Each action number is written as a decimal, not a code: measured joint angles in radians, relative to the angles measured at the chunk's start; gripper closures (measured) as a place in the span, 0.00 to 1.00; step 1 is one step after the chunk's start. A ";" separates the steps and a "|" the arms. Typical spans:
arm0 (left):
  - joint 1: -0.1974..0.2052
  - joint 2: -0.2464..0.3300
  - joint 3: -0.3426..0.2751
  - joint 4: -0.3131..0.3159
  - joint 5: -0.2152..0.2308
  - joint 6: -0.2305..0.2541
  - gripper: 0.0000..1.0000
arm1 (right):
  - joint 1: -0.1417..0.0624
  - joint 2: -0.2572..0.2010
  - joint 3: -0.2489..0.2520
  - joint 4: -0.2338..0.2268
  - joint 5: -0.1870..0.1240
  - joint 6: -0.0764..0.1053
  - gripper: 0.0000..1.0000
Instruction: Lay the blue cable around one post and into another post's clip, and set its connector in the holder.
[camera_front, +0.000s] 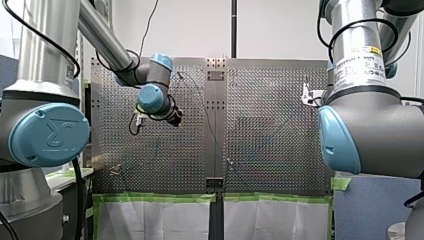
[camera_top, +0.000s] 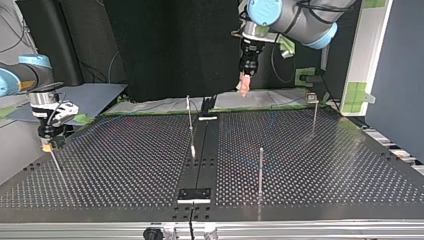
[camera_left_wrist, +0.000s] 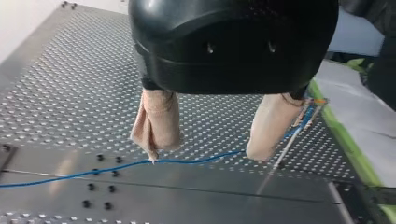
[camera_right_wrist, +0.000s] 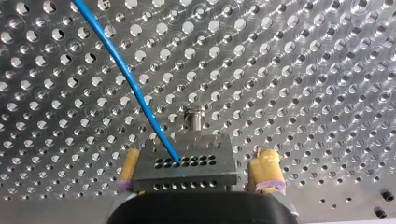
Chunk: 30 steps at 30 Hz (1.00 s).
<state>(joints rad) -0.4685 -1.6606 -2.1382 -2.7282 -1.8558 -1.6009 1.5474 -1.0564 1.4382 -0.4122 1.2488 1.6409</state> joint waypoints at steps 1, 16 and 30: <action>0.000 -0.004 -0.008 0.008 0.000 0.000 0.00 | 0.000 0.000 0.000 0.000 0.000 0.000 0.00; 0.000 -0.012 -0.145 0.144 0.006 0.001 0.00 | 0.000 0.000 0.000 0.003 0.000 -0.001 0.00; 0.002 -0.012 -0.268 0.267 0.026 -0.008 0.00 | 0.000 0.001 0.000 -0.004 0.002 0.003 0.00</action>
<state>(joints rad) -0.4660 -1.6724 -2.4058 -2.4609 -1.8298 -1.6091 1.5471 -1.0555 1.4384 -0.4158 1.2504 1.6435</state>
